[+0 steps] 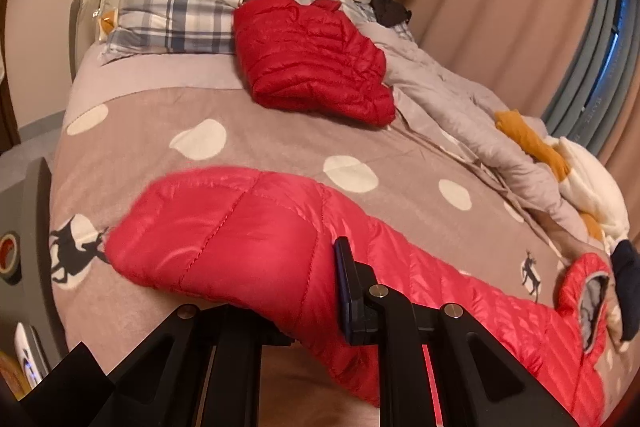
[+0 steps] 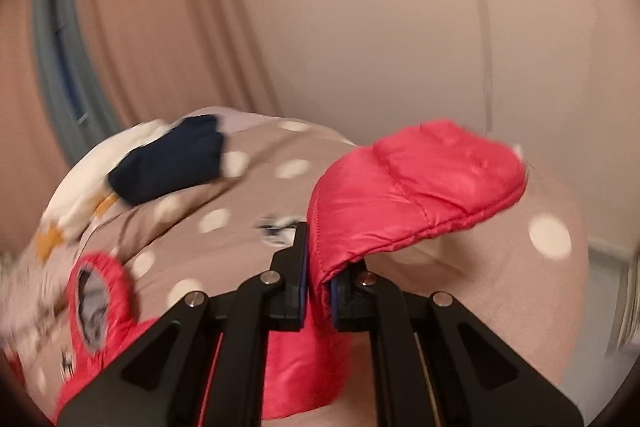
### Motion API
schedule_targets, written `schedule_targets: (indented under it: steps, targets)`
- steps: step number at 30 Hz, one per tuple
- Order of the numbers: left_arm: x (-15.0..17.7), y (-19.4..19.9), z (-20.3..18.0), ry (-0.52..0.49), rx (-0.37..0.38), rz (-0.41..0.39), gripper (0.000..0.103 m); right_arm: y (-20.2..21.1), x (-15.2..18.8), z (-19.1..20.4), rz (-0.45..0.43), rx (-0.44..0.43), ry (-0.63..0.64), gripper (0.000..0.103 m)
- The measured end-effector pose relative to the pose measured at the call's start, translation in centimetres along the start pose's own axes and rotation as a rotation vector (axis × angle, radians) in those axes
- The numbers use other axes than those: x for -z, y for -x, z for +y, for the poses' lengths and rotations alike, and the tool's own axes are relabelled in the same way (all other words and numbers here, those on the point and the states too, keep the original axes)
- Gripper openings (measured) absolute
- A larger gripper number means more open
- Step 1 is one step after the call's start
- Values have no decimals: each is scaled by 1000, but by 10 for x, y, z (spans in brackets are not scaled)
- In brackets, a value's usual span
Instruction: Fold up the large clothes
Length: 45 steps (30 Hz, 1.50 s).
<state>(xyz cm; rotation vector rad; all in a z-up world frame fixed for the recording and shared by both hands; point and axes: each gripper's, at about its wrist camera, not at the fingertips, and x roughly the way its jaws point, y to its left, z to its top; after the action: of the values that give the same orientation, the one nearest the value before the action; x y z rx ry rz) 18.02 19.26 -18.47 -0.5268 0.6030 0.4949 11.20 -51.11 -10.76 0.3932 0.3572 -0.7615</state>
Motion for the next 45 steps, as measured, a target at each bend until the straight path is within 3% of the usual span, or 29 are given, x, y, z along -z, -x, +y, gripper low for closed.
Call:
schedule_targets:
  steps: [3,7,15,19,23,30,35,38,42,45]
  targets:
    - [1,-3,0,1,-15,7,16,24,-4,35,-37,-108,121,8]
    - [0,-5,-2,-21,-29,22,16,50,-19,54,-98,-119,223,8]
    - [2,0,-6,-67,-34,20,16,83,-50,36,-39,-197,219,8]
    - [2,2,-6,-41,27,59,16,98,-50,47,-4,-244,290,8]
    - [3,3,-6,-48,28,62,16,111,-47,47,-54,-249,422,8]
    - [0,10,-2,-12,74,71,16,91,-53,8,28,-205,309,8]
    - [5,21,-10,-77,61,49,16,95,-46,10,37,-220,308,8]
    - [10,28,-11,-47,86,54,16,112,-39,25,45,-283,324,8]
    - [25,45,-28,-114,91,-11,16,142,-14,64,53,-456,366,9]
    - [41,46,-30,-65,149,-3,16,150,8,104,104,-575,387,9]
